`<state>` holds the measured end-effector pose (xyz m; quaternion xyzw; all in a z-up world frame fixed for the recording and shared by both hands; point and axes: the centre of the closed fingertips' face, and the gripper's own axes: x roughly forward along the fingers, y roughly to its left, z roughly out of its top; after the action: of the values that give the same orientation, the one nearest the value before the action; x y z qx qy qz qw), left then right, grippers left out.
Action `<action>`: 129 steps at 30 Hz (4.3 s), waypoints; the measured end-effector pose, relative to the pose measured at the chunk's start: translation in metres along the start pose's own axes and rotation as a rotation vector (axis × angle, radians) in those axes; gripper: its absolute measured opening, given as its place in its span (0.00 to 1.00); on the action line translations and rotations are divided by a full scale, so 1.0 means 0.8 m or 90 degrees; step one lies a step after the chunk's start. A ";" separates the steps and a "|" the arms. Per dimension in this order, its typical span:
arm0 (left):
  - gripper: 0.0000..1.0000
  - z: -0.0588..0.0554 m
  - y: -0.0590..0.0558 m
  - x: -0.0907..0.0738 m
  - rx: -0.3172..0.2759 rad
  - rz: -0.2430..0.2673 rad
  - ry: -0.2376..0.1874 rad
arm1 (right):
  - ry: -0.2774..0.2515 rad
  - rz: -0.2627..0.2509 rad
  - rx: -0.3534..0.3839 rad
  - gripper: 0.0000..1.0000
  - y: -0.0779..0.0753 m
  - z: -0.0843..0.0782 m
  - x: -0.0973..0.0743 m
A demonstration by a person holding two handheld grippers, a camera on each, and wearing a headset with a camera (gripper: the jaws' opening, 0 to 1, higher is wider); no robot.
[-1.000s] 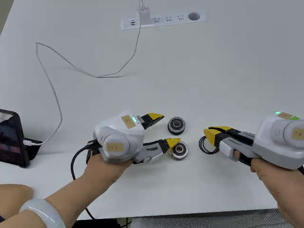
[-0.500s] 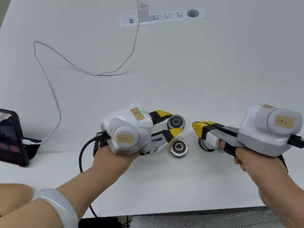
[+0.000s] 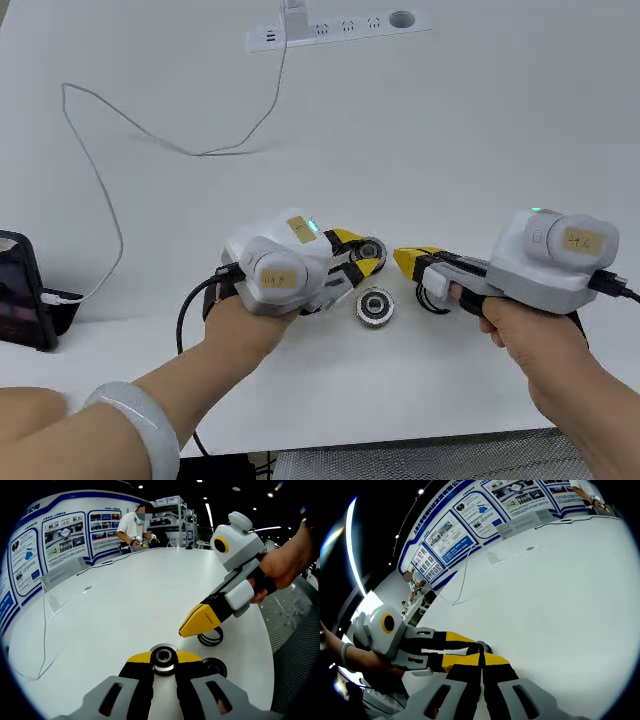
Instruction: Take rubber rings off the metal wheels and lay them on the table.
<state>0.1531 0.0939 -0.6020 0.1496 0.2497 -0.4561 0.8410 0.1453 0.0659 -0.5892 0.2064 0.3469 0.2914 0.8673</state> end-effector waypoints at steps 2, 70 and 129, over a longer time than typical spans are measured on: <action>0.15 0.001 -0.001 0.001 0.001 -0.003 0.000 | 0.000 0.001 0.004 0.02 0.001 0.000 0.001; 0.14 -0.002 0.001 -0.001 -0.010 -0.004 -0.004 | -0.010 0.048 0.256 0.08 0.002 -0.010 0.016; 0.13 -0.003 0.000 -0.003 -0.012 -0.007 0.001 | -0.038 0.109 0.198 0.01 0.048 0.027 0.023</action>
<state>0.1514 0.0966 -0.6032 0.1404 0.2556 -0.4584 0.8396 0.1582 0.1030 -0.5623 0.3756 0.3433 0.3009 0.8066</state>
